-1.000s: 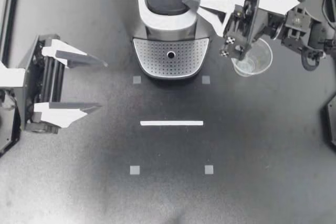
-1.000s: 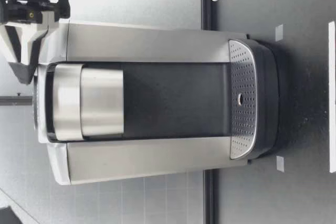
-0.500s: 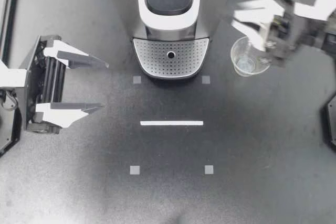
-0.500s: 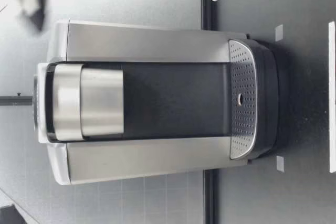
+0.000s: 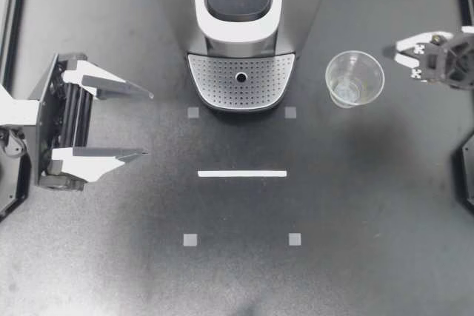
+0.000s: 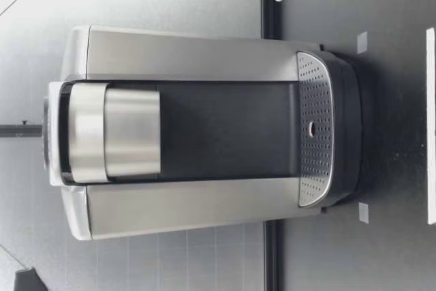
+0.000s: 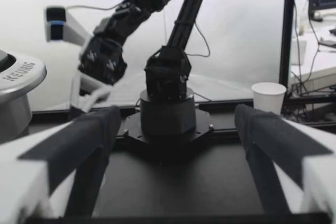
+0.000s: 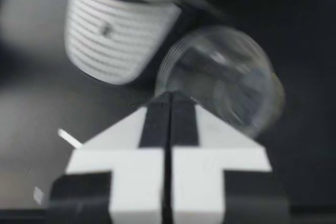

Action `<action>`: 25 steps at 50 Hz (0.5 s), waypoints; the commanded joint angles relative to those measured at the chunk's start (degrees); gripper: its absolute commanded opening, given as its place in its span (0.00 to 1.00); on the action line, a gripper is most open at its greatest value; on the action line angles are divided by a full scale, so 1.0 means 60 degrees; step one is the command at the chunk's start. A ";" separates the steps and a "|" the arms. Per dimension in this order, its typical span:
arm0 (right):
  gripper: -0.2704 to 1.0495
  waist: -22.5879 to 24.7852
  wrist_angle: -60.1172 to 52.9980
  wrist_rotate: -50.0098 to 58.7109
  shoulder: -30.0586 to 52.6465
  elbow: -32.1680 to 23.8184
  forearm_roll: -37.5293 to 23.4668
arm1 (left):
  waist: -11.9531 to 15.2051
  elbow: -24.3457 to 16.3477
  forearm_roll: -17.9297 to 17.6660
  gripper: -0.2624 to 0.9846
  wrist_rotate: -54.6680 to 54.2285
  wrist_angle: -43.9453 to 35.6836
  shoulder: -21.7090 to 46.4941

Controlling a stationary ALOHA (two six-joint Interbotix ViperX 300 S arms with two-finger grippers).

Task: Place the coffee capsule inside the capsule container, then place the cup onto the center of the cup tray, then push the 'Hot Water' and 'Travel Mug' buttons.

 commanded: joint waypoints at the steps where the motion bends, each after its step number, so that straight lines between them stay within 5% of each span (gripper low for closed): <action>1: 0.29 -0.0073 0.0015 0.0190 -0.0015 0.0161 0.0015 | -0.0015 -0.0146 -0.0029 0.91 0.0015 -0.0029 -0.0044; 16: 0.53 -0.0088 -0.0366 0.0527 0.0117 0.0586 0.0000 | 0.0000 -0.0249 -0.0029 0.91 0.0117 -0.0029 -0.0029; 25: 0.56 -0.0073 -0.0601 0.0542 0.0571 0.0688 0.0000 | 0.0000 -0.0234 -0.0029 0.91 0.0073 -0.0029 -0.0044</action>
